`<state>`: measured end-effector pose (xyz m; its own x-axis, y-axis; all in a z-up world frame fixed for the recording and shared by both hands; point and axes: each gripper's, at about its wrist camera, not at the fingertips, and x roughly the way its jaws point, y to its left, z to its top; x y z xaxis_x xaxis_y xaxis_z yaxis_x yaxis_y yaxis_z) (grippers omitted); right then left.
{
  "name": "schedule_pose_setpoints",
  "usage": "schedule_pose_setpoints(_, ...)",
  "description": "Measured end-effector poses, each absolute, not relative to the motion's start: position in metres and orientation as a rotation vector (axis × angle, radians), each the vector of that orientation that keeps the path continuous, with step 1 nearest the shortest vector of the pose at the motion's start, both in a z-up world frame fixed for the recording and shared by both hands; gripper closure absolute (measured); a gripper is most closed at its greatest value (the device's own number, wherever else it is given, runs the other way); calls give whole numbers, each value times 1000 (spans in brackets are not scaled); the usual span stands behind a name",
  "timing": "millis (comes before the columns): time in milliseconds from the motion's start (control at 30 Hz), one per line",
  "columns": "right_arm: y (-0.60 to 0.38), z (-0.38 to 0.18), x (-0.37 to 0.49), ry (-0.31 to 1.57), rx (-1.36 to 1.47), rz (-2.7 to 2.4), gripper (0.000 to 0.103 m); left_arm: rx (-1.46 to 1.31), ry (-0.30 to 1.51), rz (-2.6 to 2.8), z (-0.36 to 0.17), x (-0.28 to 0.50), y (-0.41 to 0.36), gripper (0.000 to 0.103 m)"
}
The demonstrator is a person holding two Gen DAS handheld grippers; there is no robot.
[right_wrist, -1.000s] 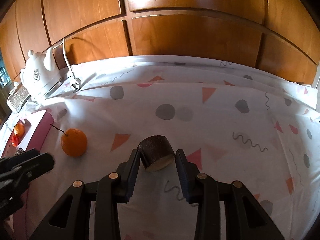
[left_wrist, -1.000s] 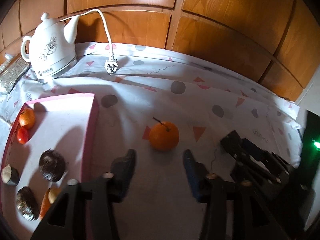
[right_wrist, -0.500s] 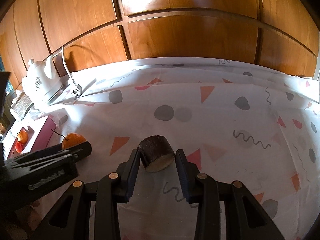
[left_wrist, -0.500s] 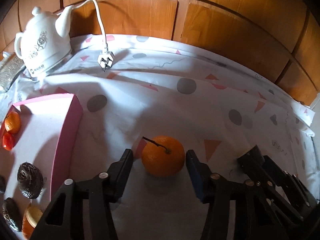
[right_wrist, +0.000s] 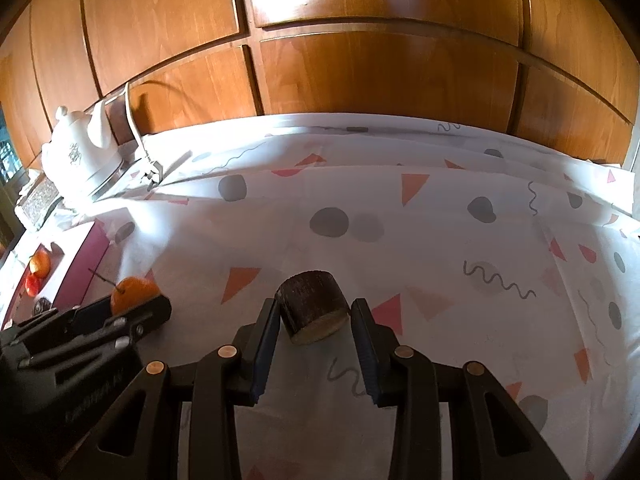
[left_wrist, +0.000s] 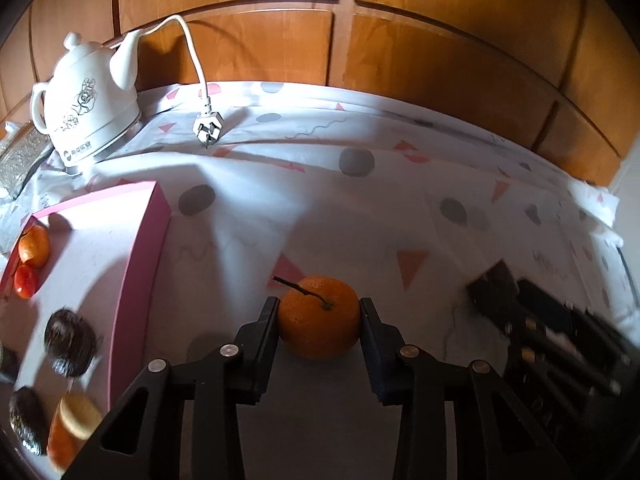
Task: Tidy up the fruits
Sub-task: 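Grasp the stemmed mandarin with the left tool while the right tool holds the slice, then set the slice upright on the cloth and open the right tool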
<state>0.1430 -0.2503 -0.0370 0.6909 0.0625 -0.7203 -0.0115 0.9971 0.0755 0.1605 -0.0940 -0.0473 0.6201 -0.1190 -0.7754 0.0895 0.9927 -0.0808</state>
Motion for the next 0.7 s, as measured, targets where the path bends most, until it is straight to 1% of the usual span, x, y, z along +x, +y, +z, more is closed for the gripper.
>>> schedule_pose_setpoints(333,-254,-40,100,856,13,37,69,-5,879,-216,-48,97,-97,64)
schedule_pose_setpoints(400,-260,-41,86,870,19,25,79,-2,870,-219,-48,85,-95,64)
schedule_pose_setpoints(433,-263,-42,78,878,26,15,92,-3,867,-223,-48,81,-95,64)
schedule_pose_setpoints(633,-275,-50,53,869,87,-1,92,-7,842,-239,-53,74,-92,63)
schedule_pose_setpoints(700,-276,-49,51,863,116,14,87,3,838,-240,-55,74,-93,63)
